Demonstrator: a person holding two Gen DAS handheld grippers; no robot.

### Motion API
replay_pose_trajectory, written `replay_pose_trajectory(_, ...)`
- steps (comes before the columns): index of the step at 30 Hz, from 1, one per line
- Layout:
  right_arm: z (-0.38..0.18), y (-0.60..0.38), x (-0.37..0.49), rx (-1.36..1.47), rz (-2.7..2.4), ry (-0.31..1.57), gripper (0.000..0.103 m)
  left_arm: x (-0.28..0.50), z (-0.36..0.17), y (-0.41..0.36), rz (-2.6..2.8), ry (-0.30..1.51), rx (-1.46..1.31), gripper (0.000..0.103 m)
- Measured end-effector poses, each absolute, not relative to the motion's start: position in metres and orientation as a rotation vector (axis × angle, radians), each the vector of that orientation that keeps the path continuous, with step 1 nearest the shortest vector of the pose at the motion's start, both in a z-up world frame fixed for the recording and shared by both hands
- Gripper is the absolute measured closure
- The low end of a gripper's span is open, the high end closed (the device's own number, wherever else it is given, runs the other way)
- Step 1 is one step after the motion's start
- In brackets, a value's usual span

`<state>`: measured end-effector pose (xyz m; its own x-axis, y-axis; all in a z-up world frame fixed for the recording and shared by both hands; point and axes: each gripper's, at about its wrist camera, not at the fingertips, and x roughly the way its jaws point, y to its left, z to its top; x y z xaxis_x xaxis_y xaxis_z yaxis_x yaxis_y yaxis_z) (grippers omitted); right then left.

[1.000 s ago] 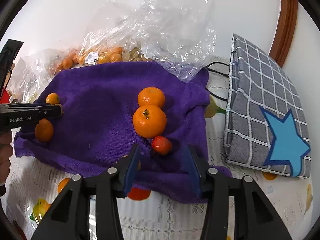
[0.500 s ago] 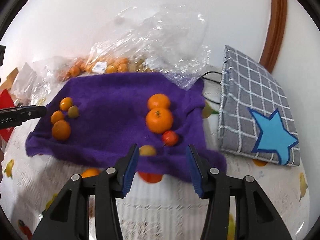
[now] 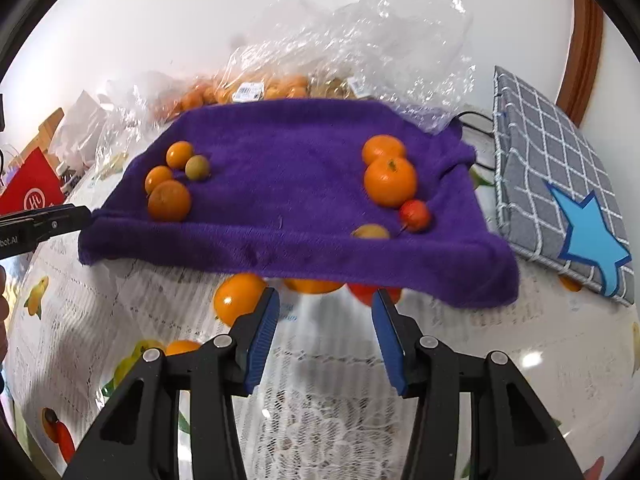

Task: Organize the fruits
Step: 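Grasp an orange with the right gripper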

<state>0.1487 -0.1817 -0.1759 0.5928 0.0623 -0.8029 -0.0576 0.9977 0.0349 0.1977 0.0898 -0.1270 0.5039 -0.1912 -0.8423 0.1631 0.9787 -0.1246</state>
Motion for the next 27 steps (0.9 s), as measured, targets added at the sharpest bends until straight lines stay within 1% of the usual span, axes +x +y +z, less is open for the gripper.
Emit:
replay_pose_trajectory(6, -0.186, -0.174, 0.151, 0.013, 0.079, 0.940, 0.055, 0.199, -0.133, 0.100, -0.205, 1.031, -0.061, 0.055)
replay_pose_trajectory(12, -0.193, -0.169, 0.155, 0.016, 0.100, 0.955, 0.055, 0.200, -0.135, 0.096, -0.205, 1.035, -0.035, 0.055)
replay_pose_trajectory(16, -0.186, -0.164, 0.152, -0.005, 0.115, 0.938, 0.055, 0.199, -0.135, 0.099, -0.194, 1.030, -0.046, 0.055)
replay_pose_trajectory(23, -0.159, -0.159, 0.142, 0.012, 0.155, 0.888, 0.055, 0.195, -0.136, 0.106, -0.197, 1.026, -0.062, 0.055)
replay_pose_trajectory(27, -0.167, -0.148, 0.148, 0.023, 0.159, 0.911, 0.055, 0.193, -0.138, 0.111, -0.196, 1.024, -0.069, 0.055)
